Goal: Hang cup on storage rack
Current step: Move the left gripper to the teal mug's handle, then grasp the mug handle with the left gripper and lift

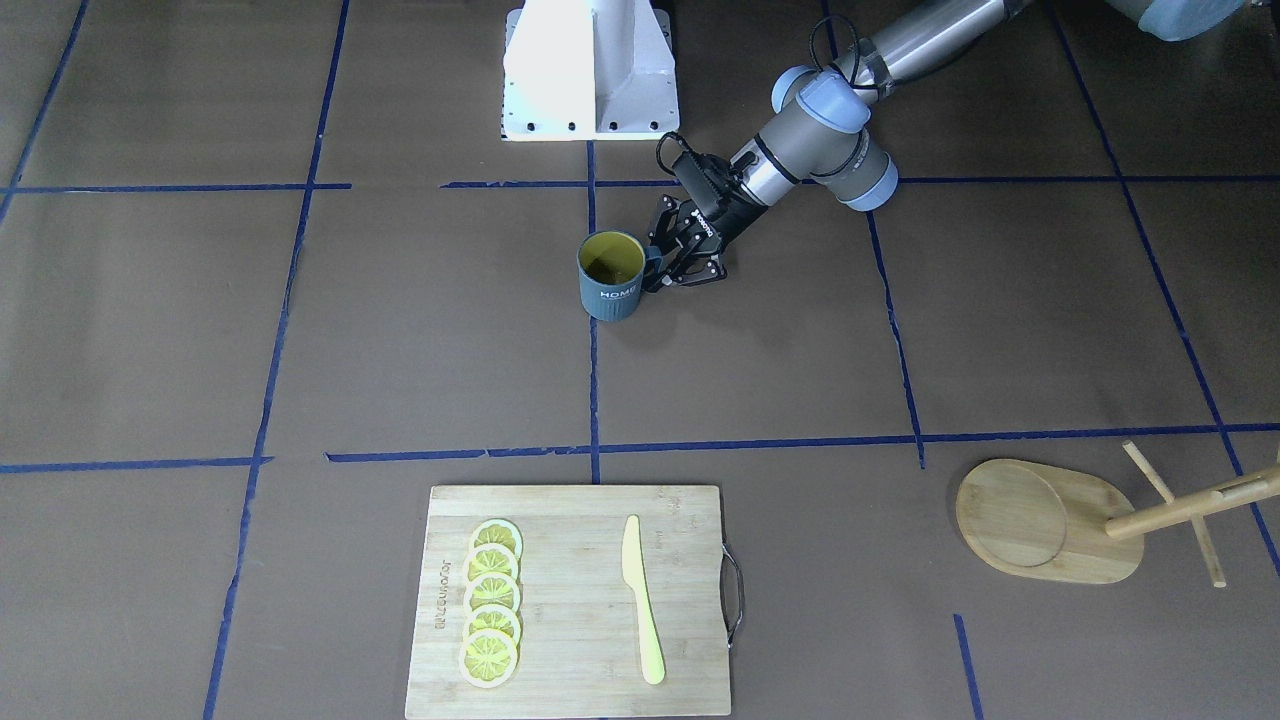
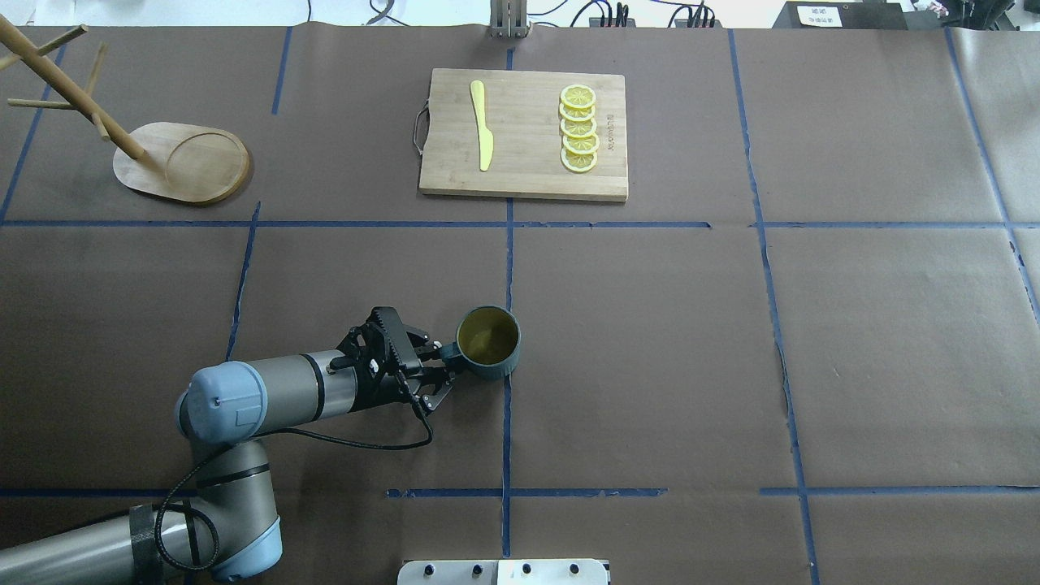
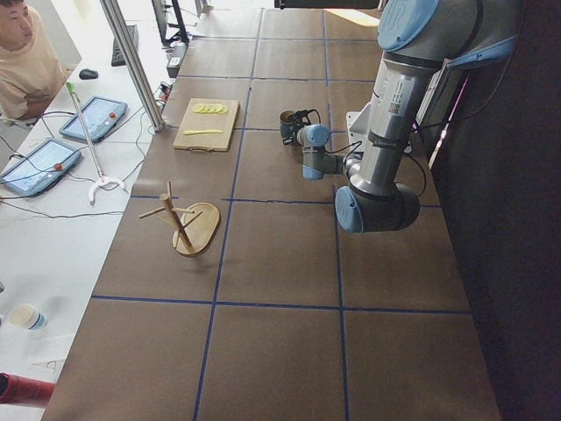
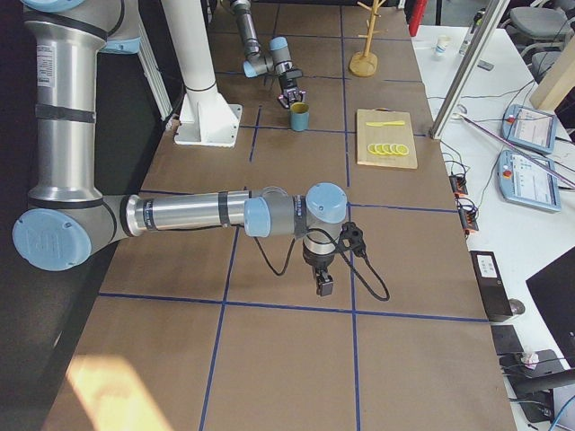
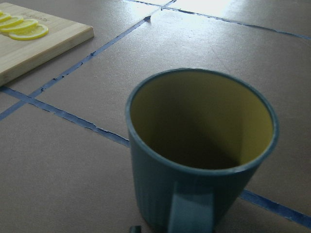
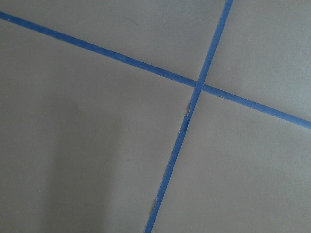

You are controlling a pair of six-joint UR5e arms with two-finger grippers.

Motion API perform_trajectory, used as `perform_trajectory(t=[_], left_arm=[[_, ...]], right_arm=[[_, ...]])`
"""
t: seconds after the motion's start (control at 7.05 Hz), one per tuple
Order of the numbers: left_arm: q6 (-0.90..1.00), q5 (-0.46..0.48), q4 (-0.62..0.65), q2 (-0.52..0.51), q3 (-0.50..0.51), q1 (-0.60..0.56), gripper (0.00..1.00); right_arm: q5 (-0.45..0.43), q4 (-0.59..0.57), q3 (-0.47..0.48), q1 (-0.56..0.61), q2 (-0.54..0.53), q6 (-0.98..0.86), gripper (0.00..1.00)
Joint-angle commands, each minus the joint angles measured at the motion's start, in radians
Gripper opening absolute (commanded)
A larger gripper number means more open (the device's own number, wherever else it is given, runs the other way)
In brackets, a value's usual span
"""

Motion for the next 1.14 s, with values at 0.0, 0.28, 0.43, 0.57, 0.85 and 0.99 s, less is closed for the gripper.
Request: perform_trajectory(t=[0.0,0.28,0.43,0.57,0.85,0.99], left_arm=[[-0.004,0.001,-0.015,-0.003,-0.013,0.000,0.02],[-0.015,-0.001,-0.018,0.005,-0.083,-0.009,0.00],[-0.194,-0.001,-0.018,0.006,-0.111,-0.018,0.00],[-0.413,0.001,-0.018,0.003,-0.123,-0.038,0.00],[-0.898,0.001,-0.024,0.005,-0.125,-0.091,0.00],[-1.232,-0.007,-0.074,0.005,-0.122,-0.149,0.00]], right_arm=[[0.000,0.000,0.000,0.000,0.000,0.000,1.00],[0.000,0.000,0.000,0.000,0.002,0.000,1.00],[0.000,0.000,0.000,0.000,0.002,0.000,1.00],[0.000,0.000,-0.001,0.000,0.002,0.000,1.00],[0.000,0.000,0.000,0.000,0.002,0.000,1.00],[0.000,0.000,0.000,0.000,0.003,0.000,1.00]])
